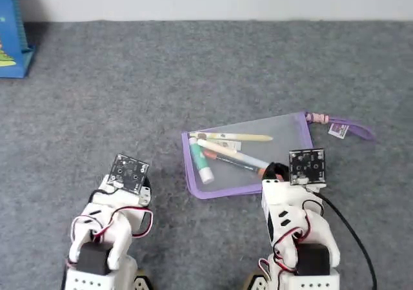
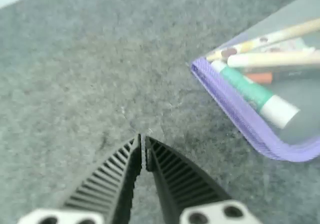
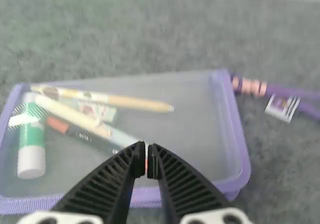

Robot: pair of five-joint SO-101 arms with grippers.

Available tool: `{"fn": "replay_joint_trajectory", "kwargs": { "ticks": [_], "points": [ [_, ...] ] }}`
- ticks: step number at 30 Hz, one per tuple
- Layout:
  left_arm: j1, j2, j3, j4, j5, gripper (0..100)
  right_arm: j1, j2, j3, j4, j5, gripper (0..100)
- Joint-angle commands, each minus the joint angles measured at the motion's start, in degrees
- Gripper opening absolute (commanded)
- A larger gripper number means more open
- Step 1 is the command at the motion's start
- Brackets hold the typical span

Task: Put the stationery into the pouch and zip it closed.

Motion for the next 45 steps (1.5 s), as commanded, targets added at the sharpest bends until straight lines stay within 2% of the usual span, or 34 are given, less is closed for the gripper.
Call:
{"fn": "replay_joint_trajectory", "kwargs": {
  "ticks": [1, 10, 14, 19, 27, 45],
  "points": [
    [-0.44, -0.79, 2.15, -4.57, 0.88, 1, -0.66, -0.66, 1.58, 0.13, -4.31, 0.8],
    [-0.44, -0.79, 2.07, -0.18, 0.88, 1, -0.75, -0.57, 10.55, 0.31, -4.84, 0.9],
    [-0.44, -0.79, 2.07, 2.2, 0.88, 1, -0.84, -0.66, 10.55, 3.82, -4.92, 0.9],
    [-0.44, -0.79, 2.07, 3.25, 0.88, 1, -4.26, -0.66, 10.55, 10.07, -4.84, 0.9],
    [-0.35, -0.79, 2.07, 12.57, 0.88, 1, -5.41, -0.66, 10.55, 15.69, -4.66, 0.9],
    [-0.44, -0.79, 2.07, 12.4, 0.88, 1, -5.23, -0.57, 10.55, 15.6, -4.66, 0.9]
  ]
}}
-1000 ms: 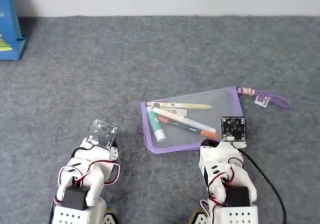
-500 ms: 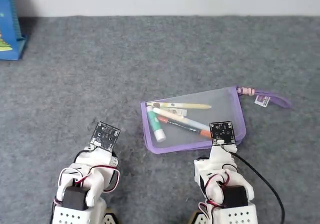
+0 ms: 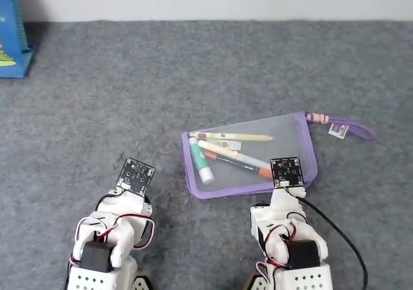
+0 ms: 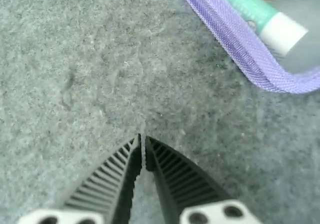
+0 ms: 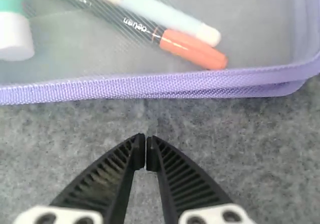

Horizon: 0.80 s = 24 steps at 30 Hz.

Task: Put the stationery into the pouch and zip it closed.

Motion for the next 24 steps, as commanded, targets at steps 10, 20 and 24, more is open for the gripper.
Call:
{"fn": "replay_joint_trajectory", "kwargs": {
  "ticks": [10, 20, 24],
  "points": [
    [-0.35, -0.79, -0.48, 0.26, 0.62, 1, 0.31, -0.4, 1.05, 0.31, -0.26, 0.9],
    [-0.35, -0.79, -0.48, 0.26, 0.62, 1, 0.31, -0.4, 1.05, 0.31, -0.26, 0.9],
    [-0.35, -0.79, -0.48, 0.26, 0.62, 1, 0.31, -0.4, 1.05, 0.31, -0.26, 0.9]
  ]
}}
